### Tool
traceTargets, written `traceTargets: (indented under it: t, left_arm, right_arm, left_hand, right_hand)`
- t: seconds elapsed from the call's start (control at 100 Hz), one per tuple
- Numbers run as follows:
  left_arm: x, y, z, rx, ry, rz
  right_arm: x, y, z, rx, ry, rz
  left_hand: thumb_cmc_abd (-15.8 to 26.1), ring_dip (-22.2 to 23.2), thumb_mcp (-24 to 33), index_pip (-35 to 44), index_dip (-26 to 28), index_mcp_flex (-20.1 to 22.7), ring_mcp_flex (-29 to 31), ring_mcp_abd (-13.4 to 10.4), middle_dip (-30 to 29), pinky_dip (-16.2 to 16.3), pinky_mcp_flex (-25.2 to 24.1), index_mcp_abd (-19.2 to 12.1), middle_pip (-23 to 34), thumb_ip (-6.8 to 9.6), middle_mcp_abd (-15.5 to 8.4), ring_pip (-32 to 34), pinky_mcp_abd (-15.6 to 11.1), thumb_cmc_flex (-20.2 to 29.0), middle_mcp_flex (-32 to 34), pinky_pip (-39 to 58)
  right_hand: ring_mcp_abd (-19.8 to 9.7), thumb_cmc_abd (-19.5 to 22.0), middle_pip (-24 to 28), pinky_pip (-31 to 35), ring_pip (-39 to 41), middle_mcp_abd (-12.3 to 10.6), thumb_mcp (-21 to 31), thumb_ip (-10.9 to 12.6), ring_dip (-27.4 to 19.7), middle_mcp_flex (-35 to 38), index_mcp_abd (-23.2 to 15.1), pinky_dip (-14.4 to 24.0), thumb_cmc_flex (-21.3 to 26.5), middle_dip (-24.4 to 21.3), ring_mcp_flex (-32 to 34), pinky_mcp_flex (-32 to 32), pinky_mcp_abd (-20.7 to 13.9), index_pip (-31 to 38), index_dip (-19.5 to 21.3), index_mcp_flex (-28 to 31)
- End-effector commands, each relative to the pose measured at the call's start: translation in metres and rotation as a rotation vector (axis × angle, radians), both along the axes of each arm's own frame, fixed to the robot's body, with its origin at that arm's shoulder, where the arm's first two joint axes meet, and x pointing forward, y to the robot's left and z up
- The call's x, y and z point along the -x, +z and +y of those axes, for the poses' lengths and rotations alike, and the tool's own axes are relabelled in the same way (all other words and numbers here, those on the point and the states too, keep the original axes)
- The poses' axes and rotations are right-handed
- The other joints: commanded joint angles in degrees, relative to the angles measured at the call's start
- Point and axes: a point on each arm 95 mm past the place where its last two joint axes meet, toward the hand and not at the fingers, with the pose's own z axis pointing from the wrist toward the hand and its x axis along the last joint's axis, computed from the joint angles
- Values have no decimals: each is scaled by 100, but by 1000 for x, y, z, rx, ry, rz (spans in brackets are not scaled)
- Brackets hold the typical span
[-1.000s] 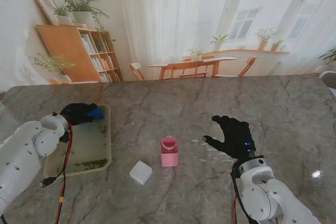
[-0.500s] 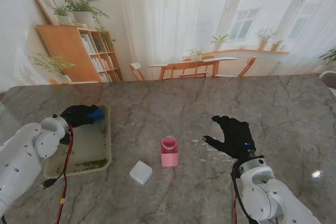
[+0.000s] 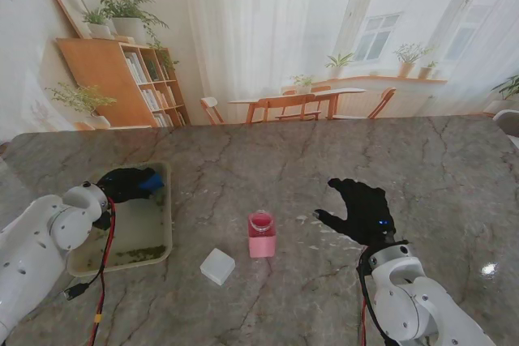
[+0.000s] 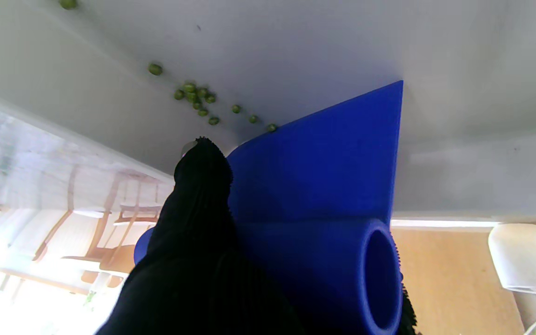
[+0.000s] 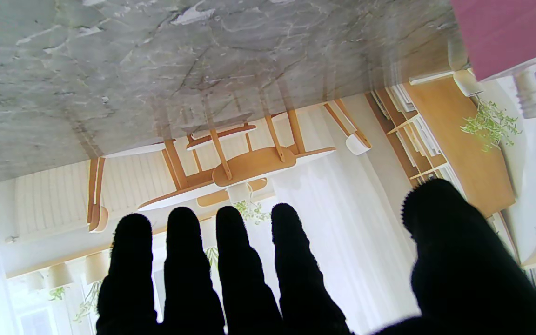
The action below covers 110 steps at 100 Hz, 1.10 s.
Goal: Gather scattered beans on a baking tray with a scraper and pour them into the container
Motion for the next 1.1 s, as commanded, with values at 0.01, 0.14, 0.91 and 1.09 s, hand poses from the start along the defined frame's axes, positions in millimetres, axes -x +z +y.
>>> traceTargets:
  t: [0.01, 0.14, 0.91, 1.09]
  left_arm:
    - [24, -37, -7, -12, -30, 112]
    - [32, -35, -8, -19, -41, 138]
    - [74, -41, -17, 16, -93, 258]
    - [86, -40, -19, 28, -103, 260]
  right_arm:
    - [1, -3, -1, 3, 1, 16]
    - [1, -3, -2, 0, -5, 10]
    - [4, -2, -7, -6, -29, -7]
    - [5, -2, -8, -9, -34, -10]
  left_hand:
    - [217, 62, 223, 214, -86, 458, 389, -364, 41, -67, 105, -714, 375, 365, -828, 206, -199, 496, 589, 45]
    - [156, 74, 227, 206, -89, 537, 440, -344, 67, -40, 141, -710, 362, 364, -808, 207, -161, 496, 667, 64]
    - [-89, 82, 329, 143, -61, 859, 598, -223, 245, 100, 139, -780, 113, 346, -790, 120, 30, 496, 1012, -7]
    - [-116, 81, 335, 143, -55, 885, 612, -216, 287, 115, 132, -793, 55, 341, -794, 104, 43, 496, 1050, -33]
  right_hand:
    - [-14, 158, 32, 98, 32, -80, -78, 173, 51, -1, -45, -44, 30, 94, 77, -20, 87, -4, 48, -23]
    - [-17, 158, 32, 100, 29, -75, -77, 173, 50, -3, -52, -43, 32, 94, 73, -18, 90, -2, 49, -20]
    - [-19, 160, 36, 102, 35, -79, -77, 174, 54, 5, -52, -41, 37, 97, 78, -19, 84, -1, 51, -21]
    - [-23, 158, 34, 103, 34, -78, -78, 174, 54, 0, -47, -40, 38, 97, 77, -16, 87, 1, 51, -13]
